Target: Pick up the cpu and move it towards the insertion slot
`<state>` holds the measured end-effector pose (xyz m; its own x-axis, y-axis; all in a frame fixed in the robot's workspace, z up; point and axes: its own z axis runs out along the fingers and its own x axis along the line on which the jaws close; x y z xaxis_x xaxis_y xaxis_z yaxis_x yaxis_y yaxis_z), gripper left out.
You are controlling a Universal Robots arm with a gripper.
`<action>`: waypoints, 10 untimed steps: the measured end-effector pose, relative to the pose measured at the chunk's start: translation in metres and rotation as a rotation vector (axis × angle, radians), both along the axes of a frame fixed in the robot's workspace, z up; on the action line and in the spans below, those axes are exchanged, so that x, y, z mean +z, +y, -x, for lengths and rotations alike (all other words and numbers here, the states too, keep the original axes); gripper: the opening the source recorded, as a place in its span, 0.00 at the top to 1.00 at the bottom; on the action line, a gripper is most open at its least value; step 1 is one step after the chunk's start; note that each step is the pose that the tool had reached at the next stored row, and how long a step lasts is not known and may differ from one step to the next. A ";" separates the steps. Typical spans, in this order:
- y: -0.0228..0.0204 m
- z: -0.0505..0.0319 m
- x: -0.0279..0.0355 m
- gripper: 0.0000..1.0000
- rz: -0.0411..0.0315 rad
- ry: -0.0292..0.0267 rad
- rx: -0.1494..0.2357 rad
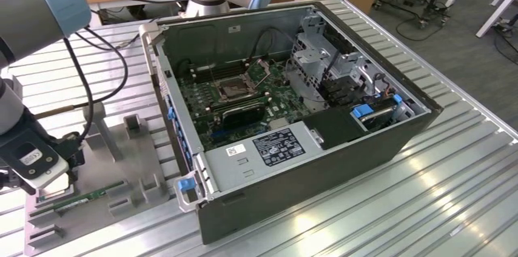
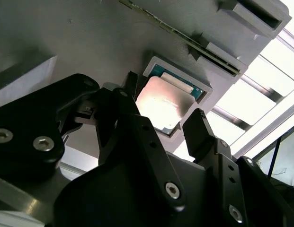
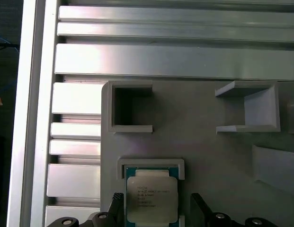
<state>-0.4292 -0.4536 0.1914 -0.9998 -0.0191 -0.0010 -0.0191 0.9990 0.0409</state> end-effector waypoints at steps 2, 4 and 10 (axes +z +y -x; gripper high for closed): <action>0.0002 0.0000 -0.0006 0.34 -0.0005 0.0001 0.000; 0.0002 0.0000 -0.0011 0.34 -0.0008 0.0000 0.000; 0.0008 0.0009 -0.0025 0.34 -0.0043 0.0001 0.000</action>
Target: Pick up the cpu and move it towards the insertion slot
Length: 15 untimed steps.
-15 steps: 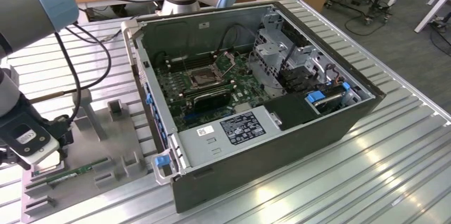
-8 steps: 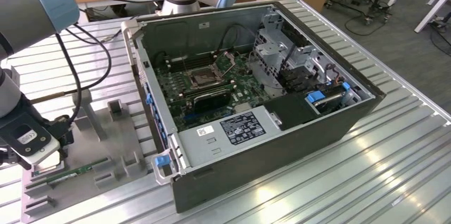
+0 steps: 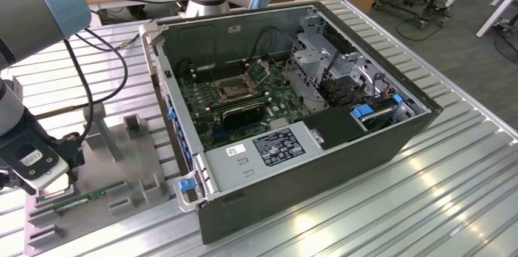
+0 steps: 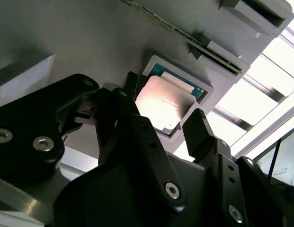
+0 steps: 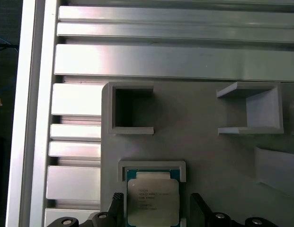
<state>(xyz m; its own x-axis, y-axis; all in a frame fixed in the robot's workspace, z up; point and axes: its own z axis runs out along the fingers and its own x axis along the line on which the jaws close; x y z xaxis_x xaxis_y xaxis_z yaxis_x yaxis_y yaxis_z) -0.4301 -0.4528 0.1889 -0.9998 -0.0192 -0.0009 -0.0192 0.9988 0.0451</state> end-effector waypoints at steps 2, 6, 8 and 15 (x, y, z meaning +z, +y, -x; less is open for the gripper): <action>0.0005 0.0001 -0.0011 0.34 -0.0053 0.0000 0.000; 0.0011 0.0001 -0.0030 0.34 -0.0103 -0.0002 0.000; 0.0013 0.0004 -0.0040 0.34 -0.0110 -0.0001 0.000; 0.0016 0.0010 -0.0077 0.34 -0.0123 -0.0001 0.000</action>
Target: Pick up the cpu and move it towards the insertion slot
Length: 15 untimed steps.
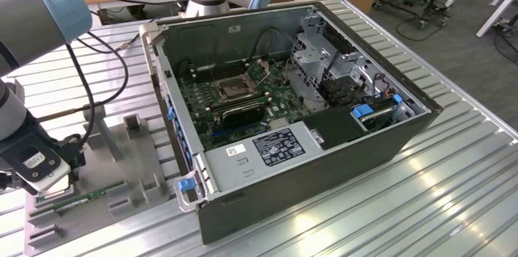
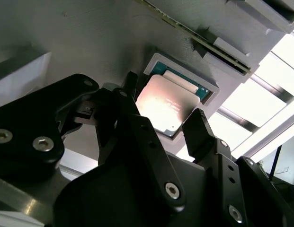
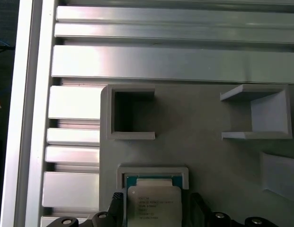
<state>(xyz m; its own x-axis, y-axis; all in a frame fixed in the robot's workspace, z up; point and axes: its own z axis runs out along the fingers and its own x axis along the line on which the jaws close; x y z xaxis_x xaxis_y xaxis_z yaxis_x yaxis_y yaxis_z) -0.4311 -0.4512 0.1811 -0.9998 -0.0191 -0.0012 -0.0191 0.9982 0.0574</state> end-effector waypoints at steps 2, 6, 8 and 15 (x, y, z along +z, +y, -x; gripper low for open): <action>0.0000 0.0001 -0.0002 0.34 0.0000 0.0001 0.000; 0.0000 0.0002 -0.0007 0.34 -0.0001 0.0000 0.000; 0.0000 0.0010 -0.0008 0.34 -0.0002 -0.0002 0.000; 0.0000 0.0017 0.0004 0.34 -0.0001 0.0000 0.000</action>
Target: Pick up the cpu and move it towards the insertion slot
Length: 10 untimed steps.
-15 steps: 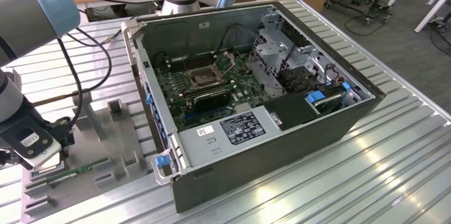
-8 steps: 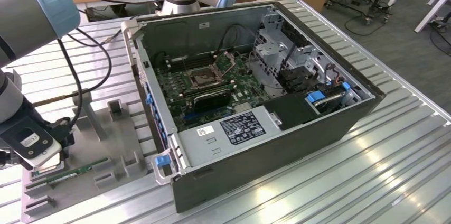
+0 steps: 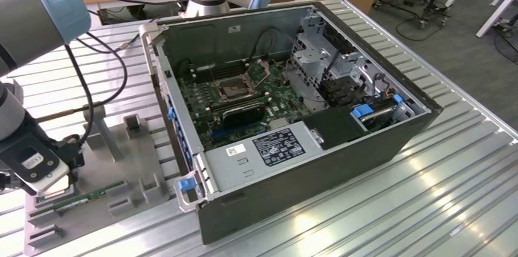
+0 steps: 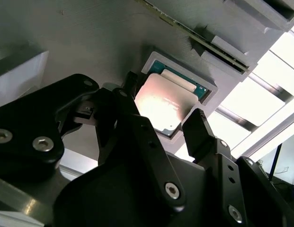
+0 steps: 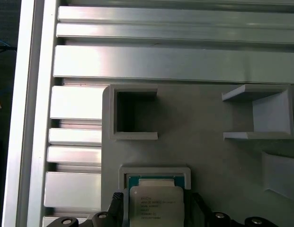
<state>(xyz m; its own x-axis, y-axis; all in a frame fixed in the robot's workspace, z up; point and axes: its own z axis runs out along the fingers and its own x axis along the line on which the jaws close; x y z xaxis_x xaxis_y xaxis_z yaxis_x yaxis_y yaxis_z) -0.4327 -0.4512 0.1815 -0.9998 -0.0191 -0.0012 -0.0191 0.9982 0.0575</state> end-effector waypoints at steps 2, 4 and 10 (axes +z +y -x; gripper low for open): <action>0.0000 0.0000 0.0002 0.34 -0.0001 -0.0002 0.000; 0.0000 0.0000 0.0003 0.34 0.0000 -0.0001 0.000; 0.0000 0.0000 0.0005 0.34 0.0000 0.0000 0.000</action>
